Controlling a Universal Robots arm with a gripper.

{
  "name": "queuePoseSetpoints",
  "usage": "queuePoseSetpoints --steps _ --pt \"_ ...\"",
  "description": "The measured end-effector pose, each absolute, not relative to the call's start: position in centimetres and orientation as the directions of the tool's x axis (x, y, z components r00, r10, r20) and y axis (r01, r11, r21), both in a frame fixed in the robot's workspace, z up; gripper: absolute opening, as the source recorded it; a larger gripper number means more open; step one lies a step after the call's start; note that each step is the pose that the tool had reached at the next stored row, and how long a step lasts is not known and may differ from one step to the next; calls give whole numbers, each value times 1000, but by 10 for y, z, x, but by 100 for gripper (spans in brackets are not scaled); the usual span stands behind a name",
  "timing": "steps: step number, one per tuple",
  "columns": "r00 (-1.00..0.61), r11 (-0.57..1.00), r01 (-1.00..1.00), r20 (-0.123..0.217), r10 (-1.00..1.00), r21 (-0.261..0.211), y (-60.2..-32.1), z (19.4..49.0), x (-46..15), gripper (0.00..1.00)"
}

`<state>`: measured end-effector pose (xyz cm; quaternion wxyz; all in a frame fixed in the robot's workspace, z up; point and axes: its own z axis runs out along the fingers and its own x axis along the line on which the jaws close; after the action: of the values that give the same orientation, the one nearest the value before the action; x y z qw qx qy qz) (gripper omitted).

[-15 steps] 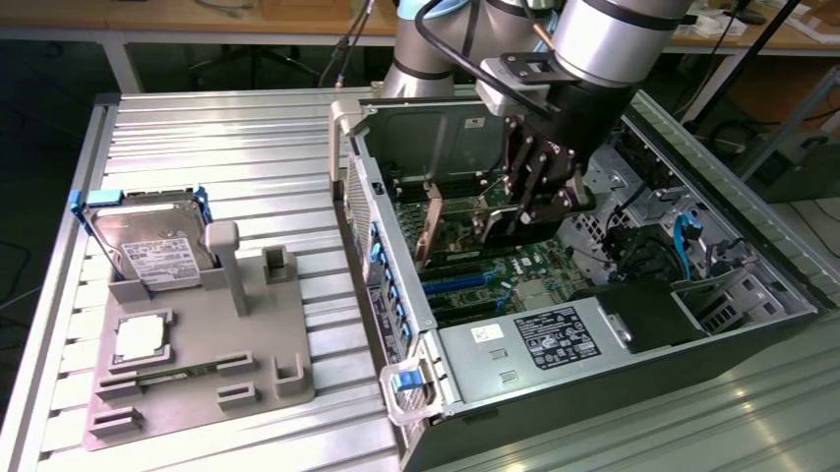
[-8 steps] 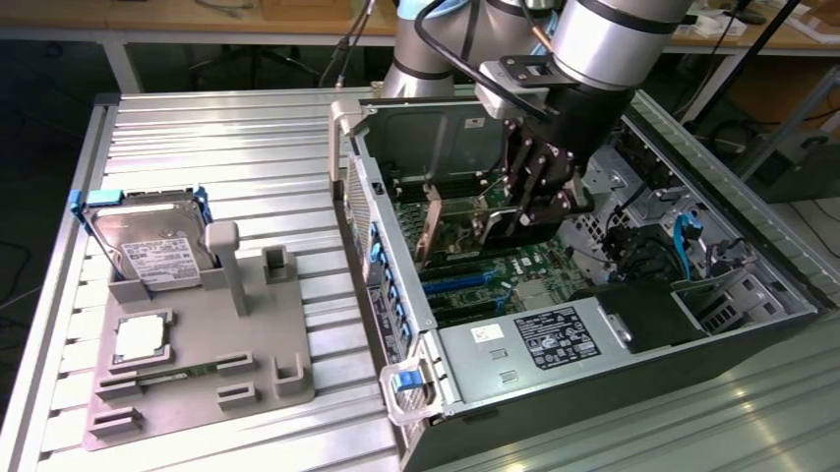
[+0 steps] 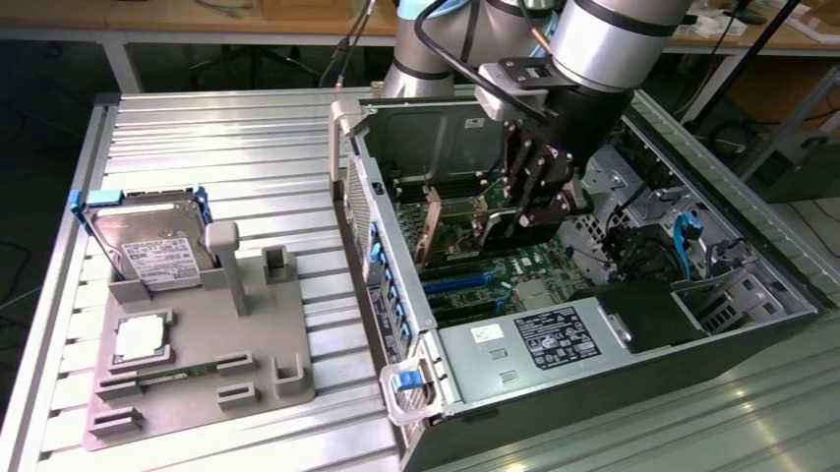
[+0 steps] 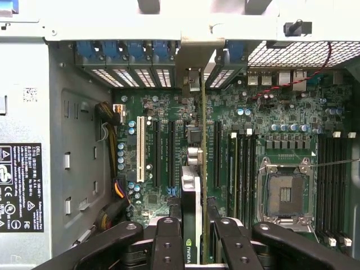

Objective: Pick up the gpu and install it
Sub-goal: 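Insert the gpu into the slot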

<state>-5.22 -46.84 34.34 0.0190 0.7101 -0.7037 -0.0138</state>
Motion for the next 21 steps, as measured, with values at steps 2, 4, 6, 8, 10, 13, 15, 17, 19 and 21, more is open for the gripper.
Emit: queuePoseSetpoints --steps 2,4,6,8,10,13,15,17,19,21 --pt "9 -9 -999 7 -1000 46 -468 343 -52 27" --pt "9 -9 -999 7 -1000 46 -468 342 -52 27" --pt "9 -9 -999 7 -1000 46 -468 341 -52 27" --pt "9 -9 -999 7 -1000 46 -468 341 -52 27" --pt "9 -9 -999 7 -1000 46 -468 340 -52 27" --pt "9 -9 -999 7 -1000 46 -468 339 -52 27" --pt "9 -9 -999 7 -1000 46 -468 338 -52 27" --pt "9 -9 -999 7 -1000 46 -468 338 -52 27" --pt "9 -9 -999 7 -1000 46 -468 337 -52 27" --pt "9 -9 -999 7 -1000 46 -468 337 -52 27"
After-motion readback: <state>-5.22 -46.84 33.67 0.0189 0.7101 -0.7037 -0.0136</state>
